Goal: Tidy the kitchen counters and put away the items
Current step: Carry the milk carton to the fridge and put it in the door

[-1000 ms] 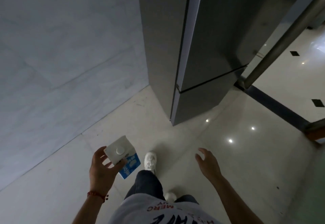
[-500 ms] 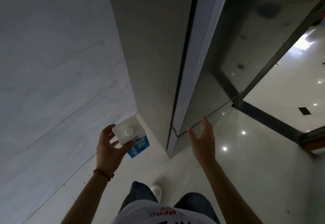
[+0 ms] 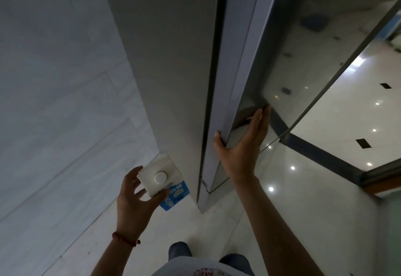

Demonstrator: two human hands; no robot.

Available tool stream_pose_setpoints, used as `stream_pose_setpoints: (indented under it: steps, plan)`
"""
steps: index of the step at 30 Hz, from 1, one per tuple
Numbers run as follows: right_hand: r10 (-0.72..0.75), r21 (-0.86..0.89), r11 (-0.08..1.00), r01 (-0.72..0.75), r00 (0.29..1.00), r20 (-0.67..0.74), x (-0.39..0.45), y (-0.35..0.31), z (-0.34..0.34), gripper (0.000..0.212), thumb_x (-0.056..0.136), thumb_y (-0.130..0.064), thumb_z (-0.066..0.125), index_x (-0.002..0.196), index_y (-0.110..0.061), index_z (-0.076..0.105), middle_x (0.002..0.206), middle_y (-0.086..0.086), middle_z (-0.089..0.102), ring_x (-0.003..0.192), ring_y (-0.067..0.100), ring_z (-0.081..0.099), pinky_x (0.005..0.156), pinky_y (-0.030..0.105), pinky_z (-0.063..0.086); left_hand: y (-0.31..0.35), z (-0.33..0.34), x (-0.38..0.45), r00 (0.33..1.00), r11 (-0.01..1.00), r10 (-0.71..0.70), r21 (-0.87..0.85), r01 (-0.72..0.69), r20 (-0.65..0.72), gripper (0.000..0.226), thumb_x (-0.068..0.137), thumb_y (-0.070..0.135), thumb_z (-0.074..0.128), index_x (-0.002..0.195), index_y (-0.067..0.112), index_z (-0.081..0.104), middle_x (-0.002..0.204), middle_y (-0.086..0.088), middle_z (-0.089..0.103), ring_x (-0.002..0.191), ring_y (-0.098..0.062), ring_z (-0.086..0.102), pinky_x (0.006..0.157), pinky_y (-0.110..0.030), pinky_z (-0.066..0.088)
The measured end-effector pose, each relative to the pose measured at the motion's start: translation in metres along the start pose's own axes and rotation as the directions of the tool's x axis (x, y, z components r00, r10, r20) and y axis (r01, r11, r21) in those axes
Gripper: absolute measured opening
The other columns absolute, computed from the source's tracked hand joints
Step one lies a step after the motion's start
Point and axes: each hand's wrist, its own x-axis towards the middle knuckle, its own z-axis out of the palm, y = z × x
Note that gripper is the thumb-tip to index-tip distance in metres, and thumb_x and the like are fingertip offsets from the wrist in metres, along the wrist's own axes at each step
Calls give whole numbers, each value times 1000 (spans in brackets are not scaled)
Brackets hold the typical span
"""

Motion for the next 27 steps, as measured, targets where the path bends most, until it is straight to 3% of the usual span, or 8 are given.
stream_pose_setpoints:
  steps: [8, 13, 15, 17, 19, 21, 24, 27]
  plan:
    - [-104, -106, 989, 104, 995, 1, 8, 3, -9, 110, 73, -42, 66, 143, -27, -17, 142, 19, 16, 133, 40, 25, 106, 45, 39, 17, 4, 4, 999, 999, 38, -34, -38, 9, 70, 62, -3, 76, 122, 9, 42, 129, -18, 50, 119, -35, 50, 90, -60, 48]
    - [-89, -95, 991, 90, 996, 9, 4, 2, -18, 108, 75, -41, 66, 144, -27, -16, 143, 19, 15, 133, 41, 25, 106, 44, 40, 35, 0, -5, 994, 992, 110, -67, -111, -15, 85, 61, -1, 77, 95, 66, 38, 122, -2, 50, 117, -27, 51, 90, -52, 50]
    - [-72, -53, 996, 74, 997, 35, -3, 11, -34, 97, 80, -49, 57, 144, -30, -14, 144, 19, 15, 134, 41, 27, 110, 37, 34, 37, -2, -8, 992, 990, 122, -73, -123, -18, 87, 60, -1, 77, 92, 68, 37, 120, 0, 49, 115, -26, 52, 90, -50, 50]
    - [-50, -40, 998, 53, 997, 64, -9, 20, -58, 96, 80, -48, 58, 144, -29, -10, 144, 21, 16, 135, 35, 25, 114, 21, 25, 41, -2, -11, 991, 988, 130, -79, -131, -13, 87, 60, -1, 77, 91, 69, 36, 120, 2, 49, 114, -22, 51, 91, -47, 49]
    - [-4, -57, 998, 10, 995, 103, -18, 27, -86, 99, 72, -41, 67, 145, -22, 2, 145, 25, 21, 138, 24, 20, 111, 7, 18, 47, 1, -14, 990, 987, 138, -88, -136, 17, 87, 60, -2, 77, 88, 70, 36, 121, 1, 49, 112, -19, 49, 93, -46, 48]
    - [82, -70, 995, -74, 990, 117, -29, 28, -113, 94, 69, -42, 68, 142, -19, 12, 148, 19, 25, 140, 8, 16, 108, 2, 18, 57, 8, -17, 986, 984, 153, -102, -146, 70, 88, 60, -3, 76, 86, 71, 36, 125, -6, 50, 112, -19, 48, 95, -49, 46]
    - [142, -99, 985, -139, 989, 33, -47, 31, -144, 85, 73, -42, 64, 140, -29, 13, 149, 4, 25, 140, 4, 18, 110, 9, 25, 79, 21, -20, 969, 978, 182, -137, -161, 165, 86, 60, -4, 76, 83, 70, 38, 130, -13, 49, 115, -24, 49, 95, -55, 46]
    - [142, -153, 974, -170, 974, -174, -62, 27, -170, 77, 81, -39, 59, 142, -29, 14, 147, 11, 25, 140, 17, 23, 113, 15, 24, 94, 37, -22, 918, 957, 278, -163, -240, 282, 85, 60, -4, 76, 86, 67, 37, 130, -11, 50, 111, -19, 49, 96, -49, 45]
